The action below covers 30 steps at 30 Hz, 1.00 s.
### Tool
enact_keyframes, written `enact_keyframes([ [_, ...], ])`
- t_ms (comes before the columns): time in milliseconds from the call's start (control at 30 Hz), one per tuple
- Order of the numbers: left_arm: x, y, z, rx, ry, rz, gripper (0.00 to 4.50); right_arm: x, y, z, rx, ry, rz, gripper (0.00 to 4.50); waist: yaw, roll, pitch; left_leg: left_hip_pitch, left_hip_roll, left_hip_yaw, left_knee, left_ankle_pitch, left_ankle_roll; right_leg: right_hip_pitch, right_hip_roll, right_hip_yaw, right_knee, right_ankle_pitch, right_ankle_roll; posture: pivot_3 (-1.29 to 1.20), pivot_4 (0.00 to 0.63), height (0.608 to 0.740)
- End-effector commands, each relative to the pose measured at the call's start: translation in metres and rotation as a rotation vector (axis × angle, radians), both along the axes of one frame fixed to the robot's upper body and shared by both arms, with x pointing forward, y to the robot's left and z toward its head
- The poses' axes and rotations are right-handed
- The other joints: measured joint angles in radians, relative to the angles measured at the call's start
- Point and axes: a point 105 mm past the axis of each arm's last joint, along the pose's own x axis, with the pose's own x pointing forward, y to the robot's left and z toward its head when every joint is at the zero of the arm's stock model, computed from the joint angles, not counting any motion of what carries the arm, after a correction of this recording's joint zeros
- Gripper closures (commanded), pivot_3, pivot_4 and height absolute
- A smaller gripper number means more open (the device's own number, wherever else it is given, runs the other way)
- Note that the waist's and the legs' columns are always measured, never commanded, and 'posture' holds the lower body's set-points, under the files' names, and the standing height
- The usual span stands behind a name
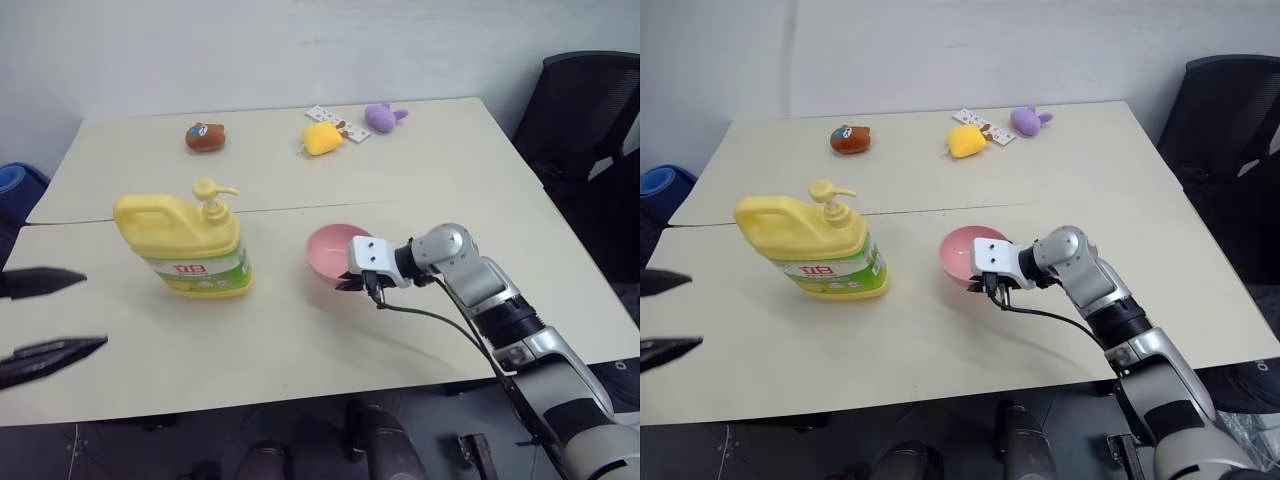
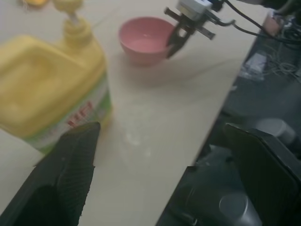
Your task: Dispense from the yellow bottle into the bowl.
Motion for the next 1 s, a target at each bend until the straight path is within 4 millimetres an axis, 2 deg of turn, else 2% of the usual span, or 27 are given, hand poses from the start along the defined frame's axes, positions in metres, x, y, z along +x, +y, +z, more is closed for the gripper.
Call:
enact_keyframes([
  [33, -0.014, 0.003, -0.003, 0.032, -0.026, 0.048, 0.05, 0.007, -0.003, 0.006, 0.019, -0.121, -0.033, 4.5, 0.002, 0.0, 0.0, 0.0, 0.0, 0.0, 0.0, 0.0, -0.001, 0.0, 0.0, 0.004, 0.0, -0.001, -0.002, 0.0, 0.15, 0.74],
  [167, -0.014, 0.006, -0.011, 0.015, -0.042, 0.091, 0.05, 0.005, -0.006, -0.01, -0.029, -0.159, -0.012, 4.5, 0.005, -0.001, 0.0, 0.001, 0.001, -0.002, -0.001, 0.001, -0.003, 0.0, 0.001, 0.007, 0.002, -0.003, -0.005, 0.0, 0.15, 0.74],
  [233, -0.012, 0.005, -0.012, 0.006, -0.049, 0.091, 0.0, 0.002, -0.007, -0.013, -0.03, -0.144, -0.004, 3.88, 0.005, -0.001, -0.001, 0.0, 0.002, -0.003, -0.002, 0.001, -0.003, 0.001, 0.001, 0.007, 0.002, -0.003, -0.006, 0.0, 0.15, 0.74],
  [367, -0.009, 0.007, -0.015, -0.025, -0.028, 0.102, 0.0, -0.002, -0.014, -0.004, -0.012, -0.106, 0.006, 2.71, 0.004, -0.001, -0.001, 0.0, 0.002, -0.006, -0.002, 0.001, -0.002, 0.001, 0.001, 0.01, 0.002, -0.003, -0.005, 0.0, 0.15, 0.74],
  [467, -0.011, 0.014, -0.019, -0.071, 0.011, 0.129, 0.0, -0.002, -0.03, 0.016, 0.031, -0.045, -0.043, 1.65, 0.005, -0.001, -0.001, 0.0, 0.002, -0.007, -0.002, 0.0, -0.001, 0.0, 0.002, 0.01, 0.002, -0.003, -0.005, 0.0, 0.15, 0.74],
  [567, -0.011, 0.015, -0.017, -0.077, 0.011, 0.128, 0.0, -0.015, -0.051, 0.047, 0.103, 0.068, -0.034, 0.66, 0.01, -0.001, 0.0, 0.0, 0.003, -0.007, -0.002, -0.001, 0.001, 0.0, 0.002, 0.009, 0.001, -0.003, -0.005, 0.0, 0.15, 0.74],
  [600, -0.012, 0.016, -0.015, -0.079, 0.011, 0.127, 0.0, -0.02, -0.062, 0.056, 0.1, 0.087, -0.018, 0.42, 0.014, -0.001, 0.0, 0.0, 0.006, -0.007, -0.002, -0.001, 0.001, 0.0, 0.003, 0.008, 0.001, -0.003, -0.005, 0.0, 0.15, 0.74],
  [633, -0.013, 0.021, -0.013, -0.09, 0.01, 0.142, 0.0, -0.023, -0.089, 0.072, 0.102, 0.117, -0.044, 0.02, 0.018, -0.001, 0.0, 0.0, 0.007, -0.007, -0.002, -0.003, 0.003, 0.0, 0.003, 0.008, -0.001, -0.003, -0.005, 0.0, 0.15, 0.74],
  [733, -0.016, 0.037, -0.01, -0.127, -0.003, 0.2, 0.0, -0.03, -0.145, 0.11, 0.184, 0.202, -0.169, 0.02, 0.032, 0.001, 0.0, 0.0, 0.006, -0.006, -0.001, -0.005, 0.006, -0.001, 0.005, 0.007, -0.002, -0.003, -0.005, 0.0, 0.15, 0.74],
  [800, -0.018, 0.042, -0.007, -0.156, -0.012, 0.215, 0.0, -0.034, -0.168, 0.12, 0.202, 0.223, -0.227, 0.02, 0.032, 0.0, 0.0, 0.0, 0.005, -0.004, -0.001, -0.006, 0.006, -0.001, 0.006, 0.004, -0.004, -0.003, -0.004, 0.0, 0.15, 0.74],
  [900, -0.02, 0.047, 0.004, -0.21, -0.039, 0.22, 0.0, -0.036, -0.189, 0.127, 0.208, 0.228, -0.301, 0.02, 0.026, -0.005, -0.002, 0.0, 0.011, -0.001, -0.002, -0.011, 0.004, 0.001, 0.014, 0.004, -0.007, -0.003, -0.006, 0.0, 0.15, 0.74],
  [1000, -0.014, 0.056, 0.005, -0.185, -0.065, 0.246, 0.0, -0.033, -0.194, 0.132, 0.24, 0.221, -0.326, 0.02, 0.016, -0.004, -0.001, 0.002, 0.011, 0.002, -0.002, -0.011, 0.003, 0.0, 0.016, 0.007, -0.006, -0.004, -0.006, 0.0, 0.15, 0.74],
])
